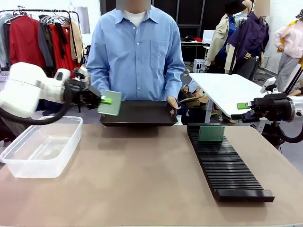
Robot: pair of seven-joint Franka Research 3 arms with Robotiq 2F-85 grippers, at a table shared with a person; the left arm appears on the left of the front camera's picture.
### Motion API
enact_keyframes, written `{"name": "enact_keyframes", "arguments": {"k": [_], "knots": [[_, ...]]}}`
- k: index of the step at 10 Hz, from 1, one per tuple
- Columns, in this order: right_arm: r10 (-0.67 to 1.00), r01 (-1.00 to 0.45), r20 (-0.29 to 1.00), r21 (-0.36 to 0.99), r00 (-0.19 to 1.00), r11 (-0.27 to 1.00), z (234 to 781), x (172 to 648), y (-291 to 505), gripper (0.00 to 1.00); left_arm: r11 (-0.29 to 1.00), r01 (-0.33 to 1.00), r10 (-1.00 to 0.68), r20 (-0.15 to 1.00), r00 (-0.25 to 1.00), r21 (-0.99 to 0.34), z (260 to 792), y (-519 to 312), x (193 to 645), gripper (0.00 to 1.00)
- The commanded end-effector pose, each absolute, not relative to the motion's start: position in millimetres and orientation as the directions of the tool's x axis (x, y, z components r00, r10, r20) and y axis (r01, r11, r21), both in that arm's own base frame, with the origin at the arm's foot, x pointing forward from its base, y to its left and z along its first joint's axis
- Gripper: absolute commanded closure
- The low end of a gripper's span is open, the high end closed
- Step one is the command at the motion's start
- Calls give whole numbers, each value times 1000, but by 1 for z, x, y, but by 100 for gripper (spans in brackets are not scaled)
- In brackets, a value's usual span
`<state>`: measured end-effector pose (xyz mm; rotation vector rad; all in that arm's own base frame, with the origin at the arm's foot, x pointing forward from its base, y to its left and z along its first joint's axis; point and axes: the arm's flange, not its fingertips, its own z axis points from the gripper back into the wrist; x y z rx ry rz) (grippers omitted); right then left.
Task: Sort PCBs into racks and boxes based on the side picked up.
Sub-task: If the short side of the Blank PCB is picked up, insert it into the PCB Rack ; if the long side is picked up, place it in the Organizing box.
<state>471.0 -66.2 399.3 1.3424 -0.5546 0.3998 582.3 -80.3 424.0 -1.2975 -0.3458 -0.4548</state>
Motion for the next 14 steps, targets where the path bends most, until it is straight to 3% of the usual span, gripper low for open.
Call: {"name": "enact_keyframes", "arguments": {"k": [1, 6, 9, 12, 14], "knots": [[-41, -577, 594, 794, 804, 193, 402, 471, -67, 0, 316, 447, -183, 409, 894, -837, 446, -49, 557, 100], [-41, -577, 594, 794, 804, 193, 402, 471, -67, 0, 673, 279, -194, 200, 960, -685, 491, 28, 530, 100], [-41, -577, 594, 794, 804, 193, 402, 471, -67, 0, 867, 148, -127, 77, 989, -476, 498, 40, 523, 100], [-41, -577, 594, 794, 804, 193, 402, 471, -67, 0, 951, 121, -117, 28, 993, -283, 487, 41, 529, 100], [-41, -577, 594, 794, 804, 193, 402, 471, -67, 0, 947, 136, -134, 30, 991, -290, 473, 38, 534, 100]]}}
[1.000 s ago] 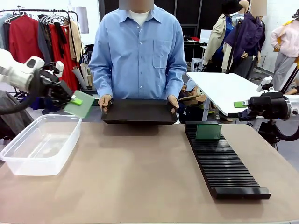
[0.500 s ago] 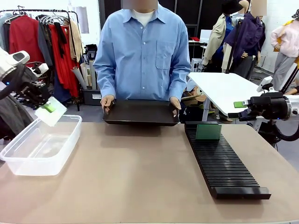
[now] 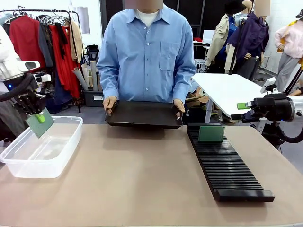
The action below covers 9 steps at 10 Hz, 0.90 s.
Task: Sort PCBs into racks and boxes based on the side picked up.
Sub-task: If the short side of the Blank PCB is picked up, insert it into the PCB Rack ; if the long side is picked up, place it in the Organizing box.
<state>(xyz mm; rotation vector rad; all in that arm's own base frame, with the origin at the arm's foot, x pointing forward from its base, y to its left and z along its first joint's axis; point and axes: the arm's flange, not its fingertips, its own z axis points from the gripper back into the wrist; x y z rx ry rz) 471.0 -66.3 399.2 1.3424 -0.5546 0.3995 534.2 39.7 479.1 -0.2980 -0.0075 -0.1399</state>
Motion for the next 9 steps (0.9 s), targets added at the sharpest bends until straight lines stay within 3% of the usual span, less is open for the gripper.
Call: {"name": "enact_keyframes", "arguments": {"k": [1, 9], "knots": [[-41, -577, 594, 794, 804, 193, 402, 471, -67, 0, 931, 157, -151, 43, 988, -328, 468, 37, 536, 100], [-41, -577, 594, 794, 804, 193, 402, 471, -67, 0, 904, 159, -125, 109, 986, -397, 381, 33, 564, 100]]}}
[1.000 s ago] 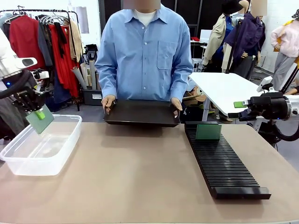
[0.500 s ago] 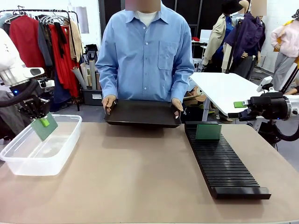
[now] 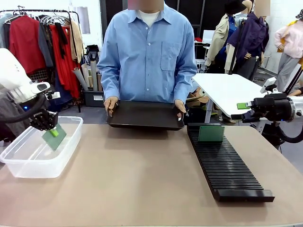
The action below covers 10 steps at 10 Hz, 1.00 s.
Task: Sort PCBs into racks and boxes based on the side picked up.
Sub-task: If the short side of the Blank PCB is picked up, insert it into the PCB Rack ; if the long side is picked up, place it in the Organizing box.
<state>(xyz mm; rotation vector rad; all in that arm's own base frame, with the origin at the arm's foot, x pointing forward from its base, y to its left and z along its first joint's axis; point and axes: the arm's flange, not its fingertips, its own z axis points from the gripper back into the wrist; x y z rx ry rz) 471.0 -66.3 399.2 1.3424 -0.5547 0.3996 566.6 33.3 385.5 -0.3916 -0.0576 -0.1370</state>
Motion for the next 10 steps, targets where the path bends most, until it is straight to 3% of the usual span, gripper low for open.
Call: {"name": "enact_keyframes", "arguments": {"k": [1, 6, 7, 10], "knots": [[-41, -577, 594, 794, 804, 193, 402, 471, -67, 0, 900, 158, -122, 113, 986, -407, 372, 32, 566, 100], [-41, -577, 594, 794, 804, 193, 402, 471, -67, 0, 891, 151, -115, 110, 987, -428, 346, 34, 572, 100], [-41, -577, 594, 794, 804, 193, 402, 471, -67, 0, 894, 143, -108, 105, 989, -425, 346, 34, 573, 89], [-41, -577, 594, 794, 804, 193, 402, 471, -67, 0, 902, 131, -100, 96, 990, -410, 346, 34, 575, 31]]}}
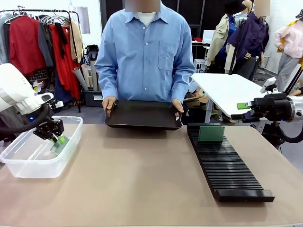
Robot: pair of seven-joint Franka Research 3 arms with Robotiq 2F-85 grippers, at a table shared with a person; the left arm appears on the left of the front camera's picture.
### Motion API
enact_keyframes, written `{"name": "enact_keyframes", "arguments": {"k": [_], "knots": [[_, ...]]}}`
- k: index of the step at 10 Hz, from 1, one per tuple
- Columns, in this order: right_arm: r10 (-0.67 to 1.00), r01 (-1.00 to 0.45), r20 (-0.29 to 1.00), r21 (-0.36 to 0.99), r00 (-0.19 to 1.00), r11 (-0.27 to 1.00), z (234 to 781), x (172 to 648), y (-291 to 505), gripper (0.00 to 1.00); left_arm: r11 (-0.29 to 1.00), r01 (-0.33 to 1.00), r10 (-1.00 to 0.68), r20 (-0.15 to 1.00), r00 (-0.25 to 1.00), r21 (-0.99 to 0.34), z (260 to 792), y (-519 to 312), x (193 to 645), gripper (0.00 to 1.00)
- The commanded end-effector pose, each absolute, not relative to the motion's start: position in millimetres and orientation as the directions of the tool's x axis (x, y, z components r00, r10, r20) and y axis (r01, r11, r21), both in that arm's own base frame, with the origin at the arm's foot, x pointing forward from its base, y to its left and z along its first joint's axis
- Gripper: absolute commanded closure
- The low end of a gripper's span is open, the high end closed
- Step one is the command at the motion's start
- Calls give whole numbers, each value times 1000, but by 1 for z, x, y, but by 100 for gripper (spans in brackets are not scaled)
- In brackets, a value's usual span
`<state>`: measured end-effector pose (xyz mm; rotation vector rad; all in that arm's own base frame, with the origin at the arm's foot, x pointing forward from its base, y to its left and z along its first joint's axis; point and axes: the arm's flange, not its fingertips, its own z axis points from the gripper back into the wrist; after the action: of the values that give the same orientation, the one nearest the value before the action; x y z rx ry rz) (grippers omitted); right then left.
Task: Sort PCBs into racks and boxes based on the side picked up.
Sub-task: If the short side of the Blank PCB is picked up, insert it into the PCB Rack ; if the long side is picked up, place it in the Organizing box.
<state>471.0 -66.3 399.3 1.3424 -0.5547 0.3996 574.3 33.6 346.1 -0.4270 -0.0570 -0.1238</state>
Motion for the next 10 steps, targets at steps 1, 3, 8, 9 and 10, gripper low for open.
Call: {"name": "enact_keyframes", "arguments": {"k": [1, 3, 8, 9, 10], "knots": [[-41, -577, 594, 794, 804, 193, 402, 471, -67, 0, 906, 131, -100, 97, 990, -404, 347, 35, 574, 11], [-41, -577, 594, 794, 804, 193, 402, 471, -67, 0, 923, 111, -85, 86, 993, -368, 355, 36, 571, 0], [-41, -577, 594, 794, 804, 193, 402, 471, -67, 0, 978, 31, -15, 80, 997, -208, 388, 33, 553, 0], [-41, -577, 594, 794, 804, 193, 402, 471, -67, 0, 979, 29, -13, 82, 997, -201, 390, 32, 551, 0], [-41, -577, 594, 794, 804, 193, 402, 471, -67, 0, 981, 32, -14, 95, 995, -192, 392, 31, 551, 0]]}}
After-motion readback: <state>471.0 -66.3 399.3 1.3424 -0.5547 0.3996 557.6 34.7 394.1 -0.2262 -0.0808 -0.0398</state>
